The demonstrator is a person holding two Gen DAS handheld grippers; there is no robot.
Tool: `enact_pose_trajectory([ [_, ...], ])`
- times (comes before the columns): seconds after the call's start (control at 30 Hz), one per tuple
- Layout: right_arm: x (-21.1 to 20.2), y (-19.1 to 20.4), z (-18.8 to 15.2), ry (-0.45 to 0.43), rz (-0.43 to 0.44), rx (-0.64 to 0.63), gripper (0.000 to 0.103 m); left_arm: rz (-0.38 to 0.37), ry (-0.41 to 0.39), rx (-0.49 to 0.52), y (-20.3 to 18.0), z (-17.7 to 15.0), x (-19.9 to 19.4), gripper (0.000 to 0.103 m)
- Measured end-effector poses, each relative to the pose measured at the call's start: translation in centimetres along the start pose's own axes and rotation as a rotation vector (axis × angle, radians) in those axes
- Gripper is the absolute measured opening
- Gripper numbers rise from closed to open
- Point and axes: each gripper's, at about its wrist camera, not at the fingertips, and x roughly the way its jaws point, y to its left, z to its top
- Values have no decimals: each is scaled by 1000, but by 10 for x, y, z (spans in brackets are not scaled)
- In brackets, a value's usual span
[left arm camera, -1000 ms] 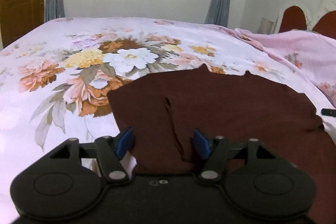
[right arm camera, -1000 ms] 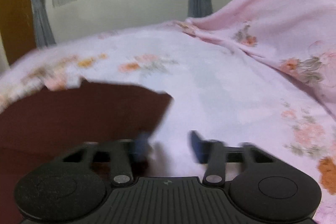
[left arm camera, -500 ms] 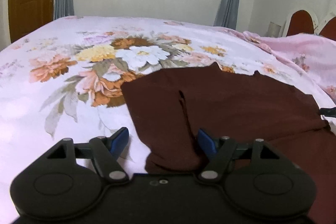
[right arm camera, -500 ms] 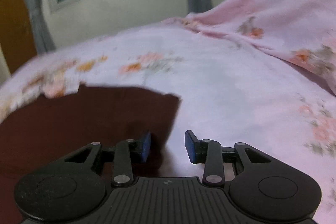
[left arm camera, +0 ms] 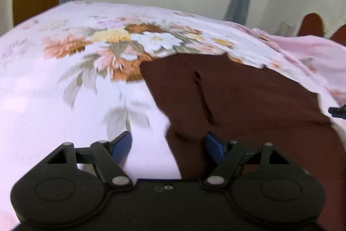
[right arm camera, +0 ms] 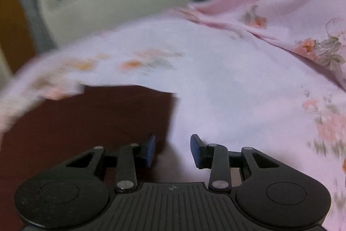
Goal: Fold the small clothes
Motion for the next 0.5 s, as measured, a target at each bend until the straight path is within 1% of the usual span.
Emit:
enact_pose_trajectory([
  [0.07, -45, -4, -25, 44, 107, 21, 36, -78, 46, -25, 6, -21, -29, 73],
  [0.17, -115, -14, -79, 118, 193, 37, 36, -236, 113, -57, 12, -61, -78, 72],
  [0.2, -130, -17, -94, 155, 215, 37, 36, -280, 138, -64, 13, -72, -91, 71],
  [0.23, -145, -19, -112, 206, 232, 43, 36, -307, 166, -64, 12, -84, -104, 71],
  [0.27, -158, -22, -130, 250, 246, 56, 36, -307, 188, -44, 10, -94, -114, 70],
  [0.3, -169, -23, -143, 271, 247, 60, 36, -305, 200, -14, 6, -102, -125, 70],
  [0.33, -179, -24, -156, 284, 244, 85, 36, -314, 215, -11, 5, -108, -134, 70],
  [0.4, -191, -34, -172, 309, 287, 184, 36, -342, 243, -33, 5, -117, -144, 69],
  [0.47, -201, -35, -181, 315, 310, 229, 36, -373, 256, -66, 8, -125, -147, 56],
  [0.5, -201, -36, -182, 326, 340, 259, 36, -395, 261, -97, 12, -128, -147, 54],
])
